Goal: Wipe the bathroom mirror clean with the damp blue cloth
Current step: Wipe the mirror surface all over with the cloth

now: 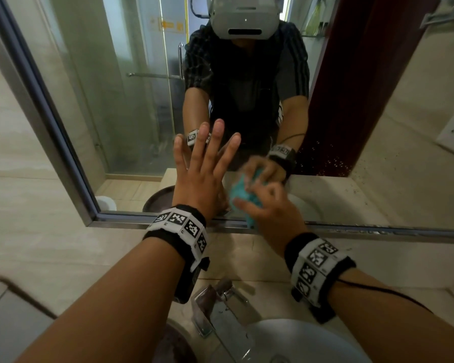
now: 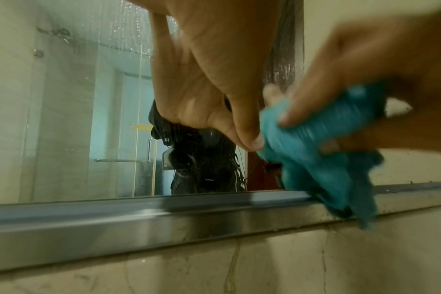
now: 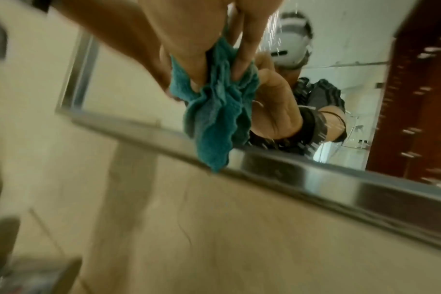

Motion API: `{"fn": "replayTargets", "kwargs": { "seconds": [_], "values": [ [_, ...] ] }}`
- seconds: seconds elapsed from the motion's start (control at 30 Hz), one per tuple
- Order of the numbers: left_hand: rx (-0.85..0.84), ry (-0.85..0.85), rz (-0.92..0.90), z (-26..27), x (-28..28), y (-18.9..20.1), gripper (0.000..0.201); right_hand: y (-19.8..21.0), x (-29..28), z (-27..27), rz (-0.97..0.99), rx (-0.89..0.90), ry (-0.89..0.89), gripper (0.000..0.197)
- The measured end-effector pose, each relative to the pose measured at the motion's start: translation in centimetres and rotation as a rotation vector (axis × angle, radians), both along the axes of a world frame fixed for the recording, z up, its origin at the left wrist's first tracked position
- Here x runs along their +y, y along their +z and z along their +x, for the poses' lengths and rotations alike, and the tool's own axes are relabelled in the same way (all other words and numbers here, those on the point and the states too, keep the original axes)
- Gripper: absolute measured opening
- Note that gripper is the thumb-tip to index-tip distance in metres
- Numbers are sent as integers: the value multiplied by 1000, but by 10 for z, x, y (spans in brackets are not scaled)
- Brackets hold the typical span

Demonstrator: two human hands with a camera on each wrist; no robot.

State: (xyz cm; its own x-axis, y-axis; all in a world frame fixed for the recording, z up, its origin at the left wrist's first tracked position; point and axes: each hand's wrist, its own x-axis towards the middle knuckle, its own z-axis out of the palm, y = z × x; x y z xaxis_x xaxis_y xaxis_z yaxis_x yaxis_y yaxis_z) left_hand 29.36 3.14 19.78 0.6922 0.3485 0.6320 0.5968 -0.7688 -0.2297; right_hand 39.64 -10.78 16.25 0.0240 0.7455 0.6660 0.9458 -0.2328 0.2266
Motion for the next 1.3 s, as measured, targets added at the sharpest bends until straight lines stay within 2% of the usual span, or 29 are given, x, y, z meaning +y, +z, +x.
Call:
{"fn": "replayTargets", "kwargs": {
  "seconds": [0.03, 0.1, 0.17, 0.23, 0.3, 0.37, 0.47, 0.53, 0.6, 0.67, 0.73, 0.8, 0.87, 0.93, 1.03, 1.1, 1.2, 1.27, 1.3],
  "values": [
    [4, 6, -6, 0, -1, 0, 140, -10, -9, 6, -127, -3, 8, 57],
    [15, 8, -17, 0, -2, 0, 143, -2, -18, 17, -159, 4, 9, 60],
    [18, 9, -21, 0, -2, 1, 144, 31, -14, 16, 3, -10, -30, 51],
    [22, 9, -22, 0, -1, 1, 145, 71, -5, 12, 273, 42, -42, 42],
    [22, 8, -25, 0, -2, 1, 145, 85, 2, 10, 446, 119, -33, 38],
    [15, 3, -16, 0, -2, 1, 146, 57, 1, 9, 345, 58, -40, 47],
    [6, 9, -2, 0, -3, 0, 145, -3, -14, 13, -75, -71, -20, 62],
    [7, 19, 7, 0, -3, 0, 147, -4, -22, 18, -154, -64, -18, 63],
    [8, 20, 8, 0, -3, -1, 147, 24, -18, 16, -8, -48, -34, 53],
    [4, 5, 10, 0, -2, -2, 146, 59, -10, 14, 251, 19, -57, 44],
    [-2, -5, 11, 0, -1, -2, 145, 73, -3, 16, 437, 95, -40, 36],
    [-11, -8, 25, 0, 1, -3, 146, 52, 0, 15, 385, 67, -39, 43],
    [-14, 5, 44, 0, -1, -3, 146, 3, -6, 17, 152, -19, -26, 59],
    [-38, 8, 39, 1, -5, -3, 142, -35, -22, 17, -65, 9, -3, 69],
    [-47, -34, 71, -7, -13, -12, 132, -44, -32, 19, -28, 132, 0, 57],
    [46, -79, 97, -16, -19, -29, 127, -31, -27, 15, 53, 154, -50, 54],
    [73, -63, 14, -24, -15, -49, 123, -24, -18, 10, 147, 185, -56, 47],
    [67, -47, -40, -20, -10, -53, 119, -38, -23, 11, 94, 203, -45, 49],
    [74, -38, -50, -18, -8, -55, 119, -50, -28, 13, 45, 208, -39, 56]
  ]
}}
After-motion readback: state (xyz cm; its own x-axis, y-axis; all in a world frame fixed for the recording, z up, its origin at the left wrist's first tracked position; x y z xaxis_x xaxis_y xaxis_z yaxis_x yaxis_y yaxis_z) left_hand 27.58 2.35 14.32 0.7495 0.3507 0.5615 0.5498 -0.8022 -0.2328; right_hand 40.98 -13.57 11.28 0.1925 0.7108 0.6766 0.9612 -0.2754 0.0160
